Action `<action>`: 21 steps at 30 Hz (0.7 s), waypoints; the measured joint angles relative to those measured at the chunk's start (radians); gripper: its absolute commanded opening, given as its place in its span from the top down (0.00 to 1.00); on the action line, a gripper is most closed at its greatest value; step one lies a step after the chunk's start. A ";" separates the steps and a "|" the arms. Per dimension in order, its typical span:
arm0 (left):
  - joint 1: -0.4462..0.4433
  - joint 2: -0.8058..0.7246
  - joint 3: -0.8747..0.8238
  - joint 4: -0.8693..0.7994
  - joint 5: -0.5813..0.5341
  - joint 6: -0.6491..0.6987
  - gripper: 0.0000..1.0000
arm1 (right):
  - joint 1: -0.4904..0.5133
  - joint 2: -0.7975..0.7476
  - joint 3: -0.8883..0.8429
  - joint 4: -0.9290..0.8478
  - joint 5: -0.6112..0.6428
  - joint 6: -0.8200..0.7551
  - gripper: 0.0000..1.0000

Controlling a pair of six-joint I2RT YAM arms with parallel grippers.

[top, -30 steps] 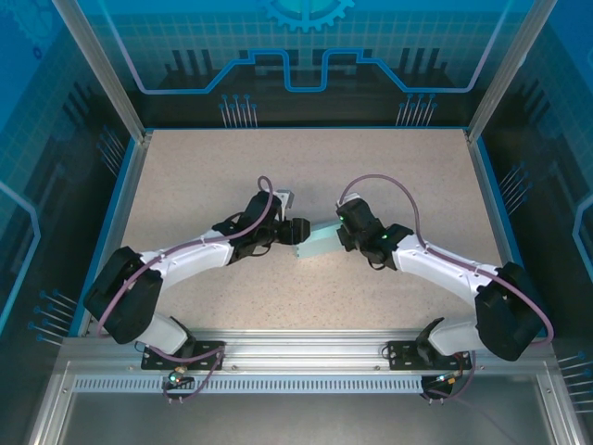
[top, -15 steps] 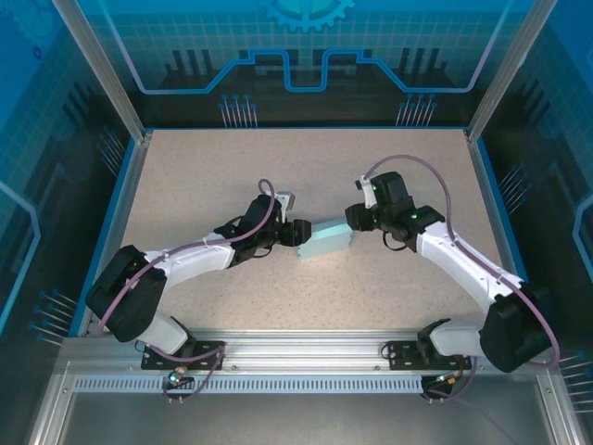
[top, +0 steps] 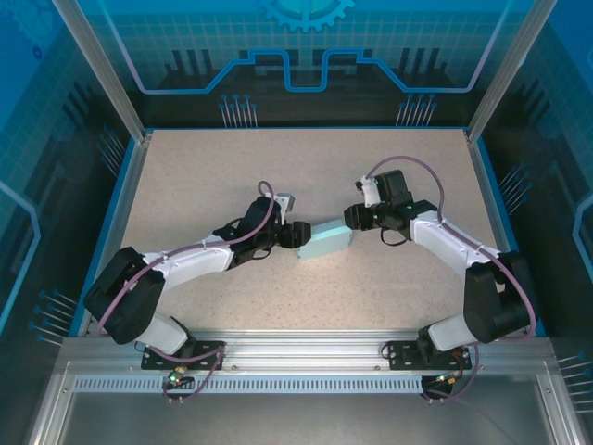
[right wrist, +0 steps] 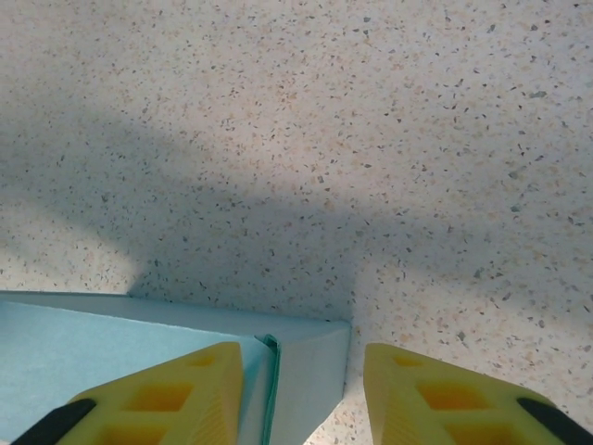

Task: Fold the paper box

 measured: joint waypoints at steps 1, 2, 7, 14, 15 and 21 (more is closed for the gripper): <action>0.000 -0.003 -0.001 -0.004 0.000 0.000 0.30 | 0.000 -0.009 -0.019 0.021 -0.006 0.008 0.64; -0.001 -0.006 -0.001 -0.008 0.000 0.000 0.30 | -0.001 -0.016 -0.034 0.039 -0.011 0.015 0.64; 0.000 -0.024 -0.003 -0.038 0.002 -0.011 0.28 | -0.001 -0.045 -0.096 0.118 -0.023 0.046 0.67; 0.014 -0.061 -0.005 -0.090 0.009 -0.066 0.28 | 0.002 -0.064 -0.138 0.176 -0.018 0.079 0.68; 0.016 -0.069 -0.008 -0.095 0.010 -0.077 0.30 | 0.003 -0.066 -0.139 0.179 -0.018 0.080 0.68; 0.020 -0.086 -0.043 -0.098 0.032 -0.129 0.39 | 0.008 -0.066 -0.142 0.185 -0.011 0.087 0.68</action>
